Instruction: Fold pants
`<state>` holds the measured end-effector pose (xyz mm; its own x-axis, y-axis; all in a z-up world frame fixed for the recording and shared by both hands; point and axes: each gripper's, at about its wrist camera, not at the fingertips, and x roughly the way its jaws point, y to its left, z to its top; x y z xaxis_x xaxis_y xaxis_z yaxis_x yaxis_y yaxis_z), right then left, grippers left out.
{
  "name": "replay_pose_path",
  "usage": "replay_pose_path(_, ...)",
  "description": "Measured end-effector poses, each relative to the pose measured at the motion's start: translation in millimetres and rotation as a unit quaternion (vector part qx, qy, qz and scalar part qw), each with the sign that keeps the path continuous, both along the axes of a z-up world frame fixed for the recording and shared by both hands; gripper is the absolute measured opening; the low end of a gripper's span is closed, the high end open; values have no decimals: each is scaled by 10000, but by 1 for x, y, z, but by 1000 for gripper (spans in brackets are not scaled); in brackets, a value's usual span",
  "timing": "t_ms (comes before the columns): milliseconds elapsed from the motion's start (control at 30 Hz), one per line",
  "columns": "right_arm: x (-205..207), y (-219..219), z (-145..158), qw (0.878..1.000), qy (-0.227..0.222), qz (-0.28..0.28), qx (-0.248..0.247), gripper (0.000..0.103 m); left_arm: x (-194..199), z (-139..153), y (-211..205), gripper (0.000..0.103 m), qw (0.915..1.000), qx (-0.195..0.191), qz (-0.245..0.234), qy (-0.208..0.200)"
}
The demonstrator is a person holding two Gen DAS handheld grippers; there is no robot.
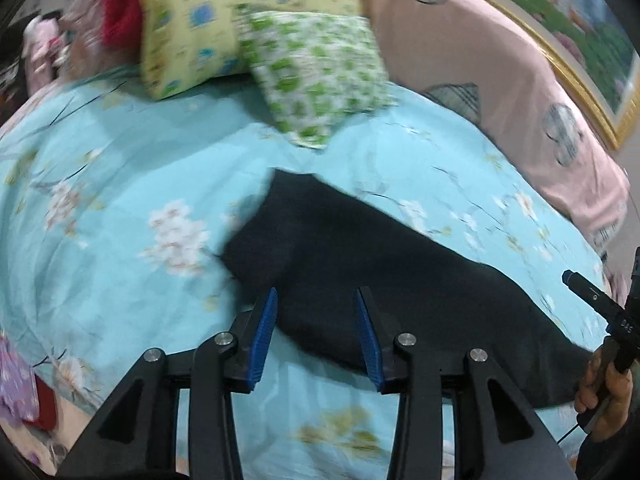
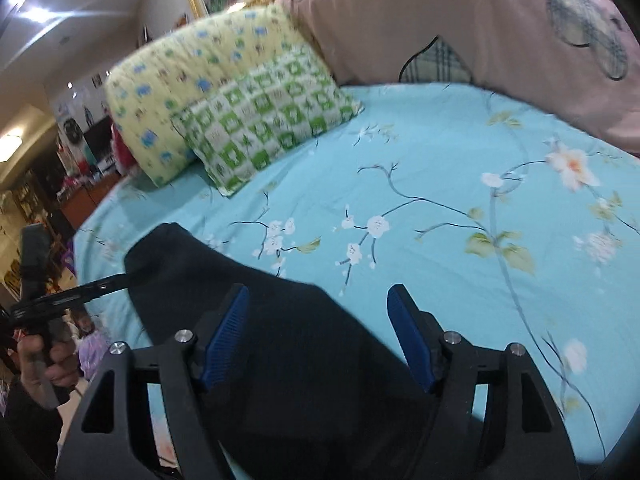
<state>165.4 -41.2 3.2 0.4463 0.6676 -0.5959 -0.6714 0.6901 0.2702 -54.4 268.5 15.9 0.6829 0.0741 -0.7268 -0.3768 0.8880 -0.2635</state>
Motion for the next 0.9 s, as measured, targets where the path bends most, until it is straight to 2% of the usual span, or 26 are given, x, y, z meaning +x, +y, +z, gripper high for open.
replay_pose_path(167, -28, -48, 4, 9991, 84, -349, 228, 72, 25, 8, -51, 49, 9978, -89, -647, 70)
replay_pose_path(333, -59, -88, 1, 9972, 114, -677, 282, 72, 51, 4, -109, 51, 9901, -147, -1377, 214)
replay_pose_path(600, -105, -172, -5, 9856, 287, -1609, 429, 72, 77, 6, -202, 54, 9683, -82, -2477, 301)
replay_pose_path(900, -141, -240, -15, 9604, 574, -2612, 785, 72, 95, 15, -276, 58, 9429, -119, -3320, 253)
